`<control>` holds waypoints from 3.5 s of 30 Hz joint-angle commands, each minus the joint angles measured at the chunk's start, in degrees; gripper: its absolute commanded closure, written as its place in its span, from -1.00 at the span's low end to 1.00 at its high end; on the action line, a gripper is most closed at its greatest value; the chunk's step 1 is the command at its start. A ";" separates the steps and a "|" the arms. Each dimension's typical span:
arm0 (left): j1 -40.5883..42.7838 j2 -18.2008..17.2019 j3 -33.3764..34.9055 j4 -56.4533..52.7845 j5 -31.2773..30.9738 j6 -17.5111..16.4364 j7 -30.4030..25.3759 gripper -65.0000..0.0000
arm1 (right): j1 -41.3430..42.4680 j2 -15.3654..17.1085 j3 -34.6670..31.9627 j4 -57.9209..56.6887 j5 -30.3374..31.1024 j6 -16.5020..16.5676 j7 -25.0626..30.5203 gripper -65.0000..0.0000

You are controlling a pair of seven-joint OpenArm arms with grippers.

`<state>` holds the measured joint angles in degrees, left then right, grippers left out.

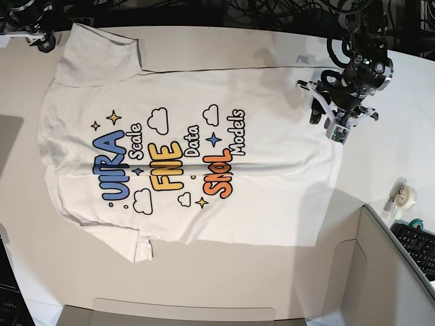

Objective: Layout the t-shirt on the table in an organized manner, then fold the t-shirt properly
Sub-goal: 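Release the sides and move both grippers to the shirt's collar corners, then grasp the collar-side corners with both grippers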

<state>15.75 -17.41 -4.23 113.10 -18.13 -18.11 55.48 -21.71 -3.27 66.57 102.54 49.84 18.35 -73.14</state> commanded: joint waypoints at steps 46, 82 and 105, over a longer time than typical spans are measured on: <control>0.74 0.75 -36.25 -14.86 -30.97 -0.22 18.32 0.23 | -0.22 -1.88 -12.10 -3.68 -1.62 9.83 -0.83 1.00; 2.76 2.33 -23.33 -26.55 -37.65 -0.22 21.75 0.23 | 0.04 -1.79 -12.10 -3.68 -1.62 9.83 -0.75 1.00; 7.07 -2.50 -18.32 -25.14 -36.16 -0.31 16.21 0.96 | -0.22 -1.79 -12.19 -3.16 -1.19 9.83 -1.19 1.00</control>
<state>21.47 -19.55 -22.52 87.94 -60.10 -19.90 68.20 -21.15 -5.10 54.43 99.24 51.86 28.75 -71.55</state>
